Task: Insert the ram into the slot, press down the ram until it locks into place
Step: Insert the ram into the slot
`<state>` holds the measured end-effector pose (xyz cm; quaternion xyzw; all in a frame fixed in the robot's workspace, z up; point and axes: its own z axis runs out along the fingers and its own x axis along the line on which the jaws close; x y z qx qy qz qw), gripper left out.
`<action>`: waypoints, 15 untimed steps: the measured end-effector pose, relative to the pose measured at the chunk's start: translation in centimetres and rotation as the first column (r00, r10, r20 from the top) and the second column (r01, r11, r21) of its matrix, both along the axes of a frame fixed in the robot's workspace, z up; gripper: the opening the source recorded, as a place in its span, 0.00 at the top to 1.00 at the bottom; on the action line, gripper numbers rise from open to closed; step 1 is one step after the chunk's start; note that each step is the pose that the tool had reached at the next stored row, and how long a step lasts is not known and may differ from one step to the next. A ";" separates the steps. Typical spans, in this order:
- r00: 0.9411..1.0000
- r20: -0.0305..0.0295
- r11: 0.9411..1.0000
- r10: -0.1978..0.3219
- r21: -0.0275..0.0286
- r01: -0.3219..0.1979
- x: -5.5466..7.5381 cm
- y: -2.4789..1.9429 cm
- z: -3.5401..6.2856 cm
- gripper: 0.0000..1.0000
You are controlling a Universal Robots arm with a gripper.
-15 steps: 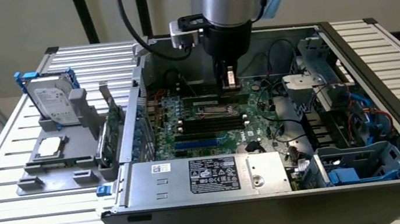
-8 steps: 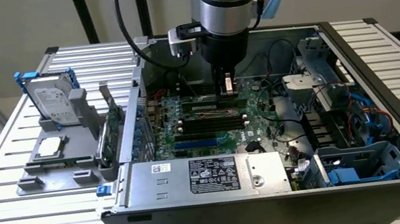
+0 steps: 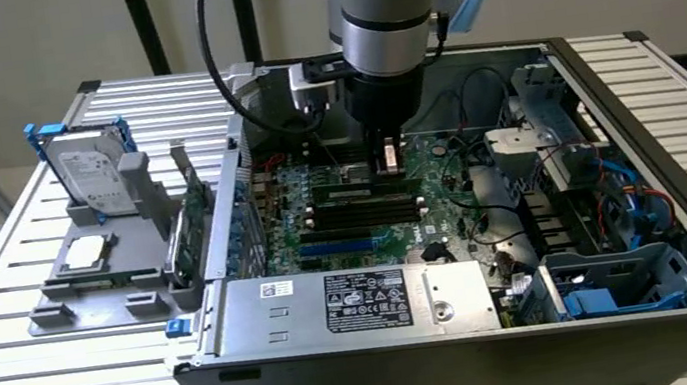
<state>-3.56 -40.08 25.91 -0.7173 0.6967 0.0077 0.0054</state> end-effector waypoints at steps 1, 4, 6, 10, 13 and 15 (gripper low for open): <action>1.000 0.000 1.000 0.000 0.000 0.000 0.0 0.00 -0.18 0.87; 1.000 0.002 1.000 0.000 0.000 0.000 0.0 0.00 -0.72 0.87; 1.000 0.002 1.000 0.000 0.000 0.000 0.0 0.00 -1.08 0.87; 1.000 0.003 1.000 0.000 0.000 0.000 0.0 0.00 -1.65 0.87; 1.000 0.003 1.000 0.000 0.000 0.000 0.0 0.00 -1.65 0.87; 1.000 0.003 1.000 0.000 0.000 0.000 0.0 0.00 -1.69 0.87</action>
